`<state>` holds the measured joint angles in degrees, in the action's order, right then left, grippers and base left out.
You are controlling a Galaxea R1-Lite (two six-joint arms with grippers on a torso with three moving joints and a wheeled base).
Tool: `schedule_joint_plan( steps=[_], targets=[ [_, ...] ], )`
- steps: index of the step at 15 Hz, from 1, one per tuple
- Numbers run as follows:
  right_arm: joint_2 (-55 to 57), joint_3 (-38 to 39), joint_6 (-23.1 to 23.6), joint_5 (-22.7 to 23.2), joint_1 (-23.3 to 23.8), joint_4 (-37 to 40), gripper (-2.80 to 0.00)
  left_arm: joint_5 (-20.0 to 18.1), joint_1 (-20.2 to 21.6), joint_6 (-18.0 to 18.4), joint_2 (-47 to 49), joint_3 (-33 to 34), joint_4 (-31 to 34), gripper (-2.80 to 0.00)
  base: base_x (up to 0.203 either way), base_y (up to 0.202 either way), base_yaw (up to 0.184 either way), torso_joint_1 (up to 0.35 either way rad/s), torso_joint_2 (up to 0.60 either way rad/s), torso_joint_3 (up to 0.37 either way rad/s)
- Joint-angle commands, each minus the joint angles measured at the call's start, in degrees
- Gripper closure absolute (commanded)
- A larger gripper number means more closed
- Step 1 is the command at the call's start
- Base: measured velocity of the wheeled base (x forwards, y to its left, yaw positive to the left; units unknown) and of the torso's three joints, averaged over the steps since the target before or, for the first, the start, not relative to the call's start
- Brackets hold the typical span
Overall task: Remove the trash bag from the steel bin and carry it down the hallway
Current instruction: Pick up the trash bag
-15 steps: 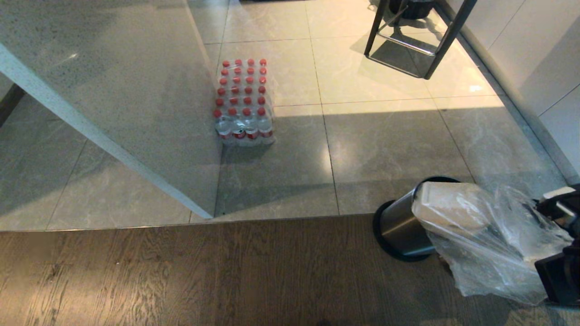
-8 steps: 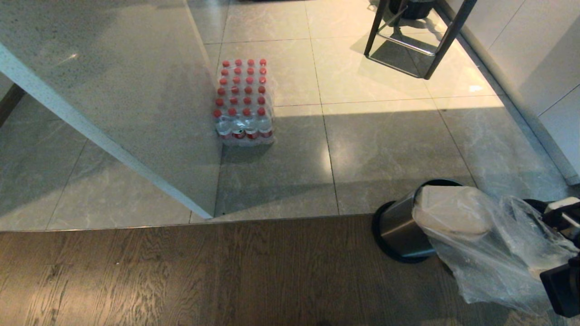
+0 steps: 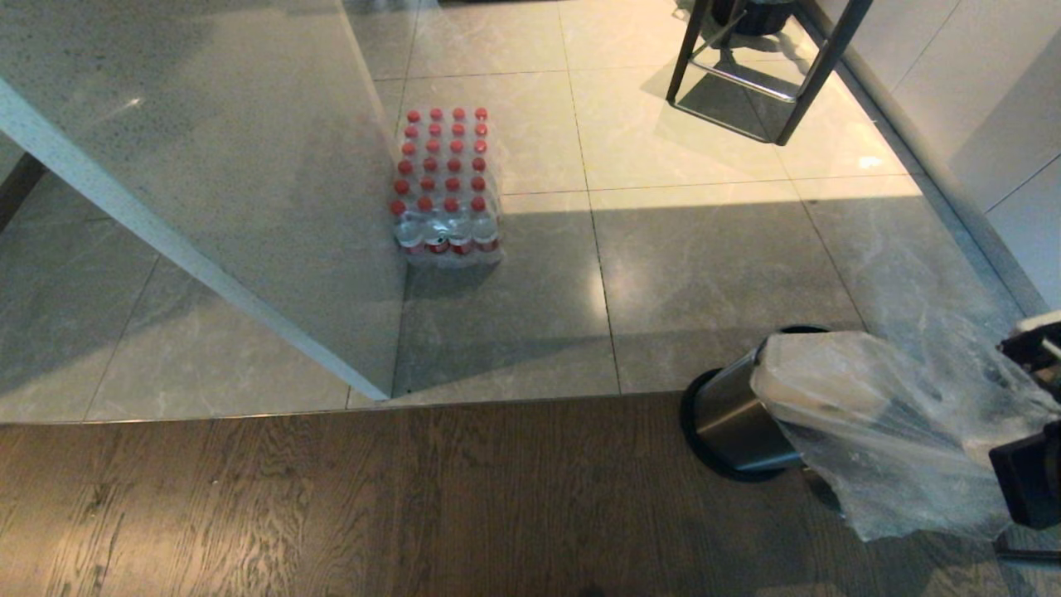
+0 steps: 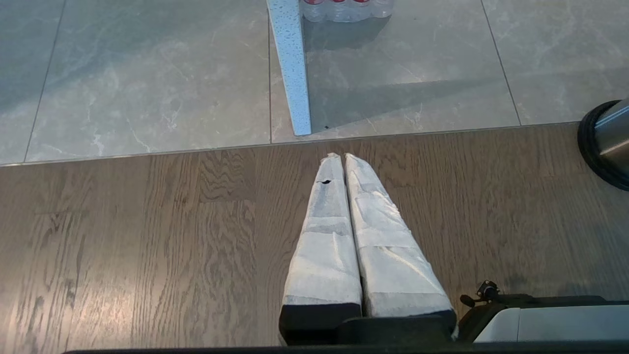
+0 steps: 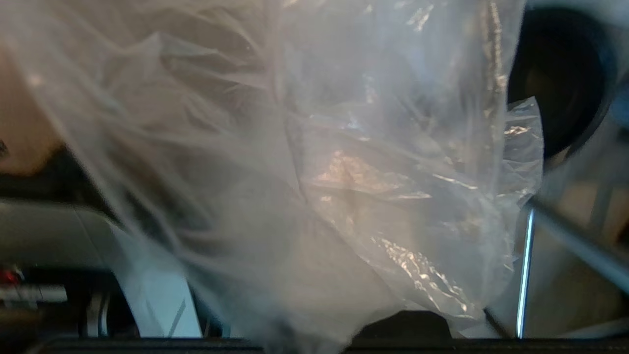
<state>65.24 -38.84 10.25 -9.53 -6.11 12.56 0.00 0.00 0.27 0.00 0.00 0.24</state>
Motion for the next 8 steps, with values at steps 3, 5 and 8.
schedule_joint_plan(
  steps=[3, 5, 8],
  targets=[
    [-0.05, -3.24, 0.82, 0.92, -0.13, -1.21, 0.0, 0.0, 0.0, -0.01, 0.0, 0.0, 0.02, 0.0, 0.0, 0.0, 0.0, 0.0, 0.0, 0.0],
    [1.03, -3.6, 0.41, 0.92, -0.07, -0.66, 0.0, 0.0, 0.0, -0.01, 0.0, 0.0, 0.02, 0.0, 0.0, 0.0, 0.0, 0.0, 0.0, 0.0],
    [1.18, -1.74, 0.38, 0.84, -0.04, -0.52, 0.0, 0.0, 0.0, -0.01, 0.0, 0.0, 0.02, 0.0, 0.0, 0.0, 0.0, 0.0, 0.0, 0.0]
  ],
)
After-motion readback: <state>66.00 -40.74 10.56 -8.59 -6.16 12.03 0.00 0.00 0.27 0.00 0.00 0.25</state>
